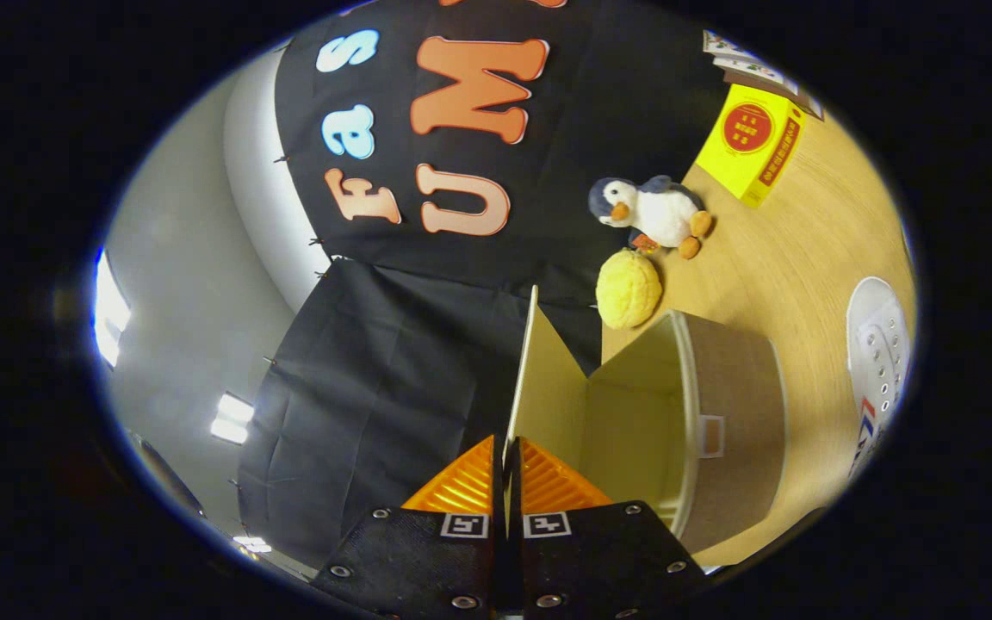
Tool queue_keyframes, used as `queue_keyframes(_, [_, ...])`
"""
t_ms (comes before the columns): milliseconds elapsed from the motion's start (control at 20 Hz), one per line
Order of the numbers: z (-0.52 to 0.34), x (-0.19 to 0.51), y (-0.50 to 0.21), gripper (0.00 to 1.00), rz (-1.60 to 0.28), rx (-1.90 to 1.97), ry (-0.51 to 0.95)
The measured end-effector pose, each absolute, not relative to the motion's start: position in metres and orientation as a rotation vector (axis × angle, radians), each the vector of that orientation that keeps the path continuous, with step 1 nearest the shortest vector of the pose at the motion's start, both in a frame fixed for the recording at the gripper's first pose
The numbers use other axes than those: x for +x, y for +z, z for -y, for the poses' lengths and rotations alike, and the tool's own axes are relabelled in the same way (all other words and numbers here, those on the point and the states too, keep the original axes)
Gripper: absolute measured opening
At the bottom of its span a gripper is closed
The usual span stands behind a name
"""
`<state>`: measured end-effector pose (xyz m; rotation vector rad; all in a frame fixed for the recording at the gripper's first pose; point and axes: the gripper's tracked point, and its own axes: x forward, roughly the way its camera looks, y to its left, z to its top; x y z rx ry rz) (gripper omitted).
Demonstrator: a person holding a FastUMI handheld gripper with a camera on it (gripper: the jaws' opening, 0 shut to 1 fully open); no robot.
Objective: Open the storage box then place both shoes into the box .Put the left shoe in first, then the right shoe, with the right side of both shoes facing outward in a uniform manner.
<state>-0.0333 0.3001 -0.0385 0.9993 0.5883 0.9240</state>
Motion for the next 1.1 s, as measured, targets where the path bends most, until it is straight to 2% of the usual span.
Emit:
queue_keyframes(250, [-0.383, -0.059, -0.015, 0.01, -0.57, 0.884, 0.966])
queue_keyframes(550, [-0.464, -0.08, -0.029, 0.03, -0.621, 0.771, 0.975])
queue_keyframes(650, [-0.471, -0.08, -0.051, 0.14, -0.639, 0.665, 0.921])
queue_keyframes(800, [-0.465, -0.081, -0.07, 0.81, -0.618, 0.56, 0.857])
queue_keyframes(900, [-0.445, -0.073, -0.076, 0.97, -0.578, 0.5, 0.784])
queue_keyframes(1100, [-0.399, -0.055, -0.082, 0.98, -0.512, 0.444, 0.658])
